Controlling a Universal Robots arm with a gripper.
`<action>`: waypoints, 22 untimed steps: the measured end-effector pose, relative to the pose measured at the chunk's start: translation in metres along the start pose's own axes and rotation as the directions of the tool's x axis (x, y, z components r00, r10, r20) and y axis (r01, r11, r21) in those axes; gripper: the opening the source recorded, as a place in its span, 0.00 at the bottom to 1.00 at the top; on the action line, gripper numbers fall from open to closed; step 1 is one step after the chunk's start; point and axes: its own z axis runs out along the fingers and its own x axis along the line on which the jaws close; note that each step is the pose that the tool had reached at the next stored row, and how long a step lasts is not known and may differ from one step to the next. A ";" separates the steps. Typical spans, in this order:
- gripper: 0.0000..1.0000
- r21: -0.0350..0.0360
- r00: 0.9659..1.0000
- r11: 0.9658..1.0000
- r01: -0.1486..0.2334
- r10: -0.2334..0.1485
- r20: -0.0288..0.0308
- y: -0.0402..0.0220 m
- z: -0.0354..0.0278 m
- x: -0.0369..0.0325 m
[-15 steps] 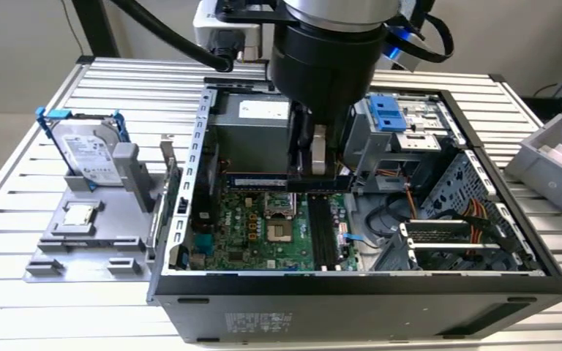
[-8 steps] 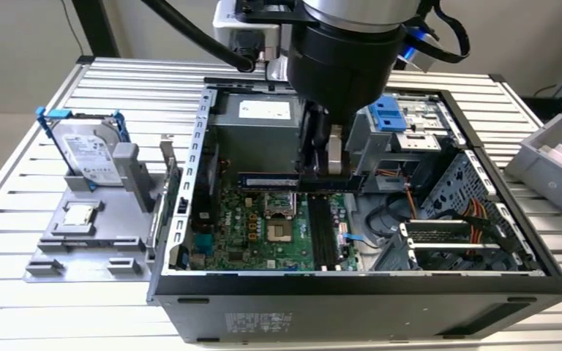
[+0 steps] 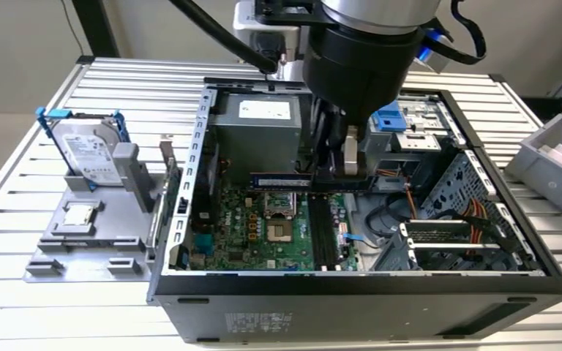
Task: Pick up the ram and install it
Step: 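Pick up the ram and move it above insertion slot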
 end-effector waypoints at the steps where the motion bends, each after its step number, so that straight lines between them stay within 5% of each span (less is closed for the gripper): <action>1: 0.00 0.000 1.000 1.000 0.000 0.000 0.000 -0.0016 -0.0001 0.0000; 5: 0.00 0.000 1.000 1.000 0.000 0.000 0.000 -0.0078 -0.0002 -0.0001; 6: 0.00 0.000 1.000 1.000 0.000 0.000 0.000 -0.0155 -0.0004 -0.0002; 22: 0.00 0.000 1.000 1.000 0.000 0.000 0.000 -0.0403 -0.0011 -0.0006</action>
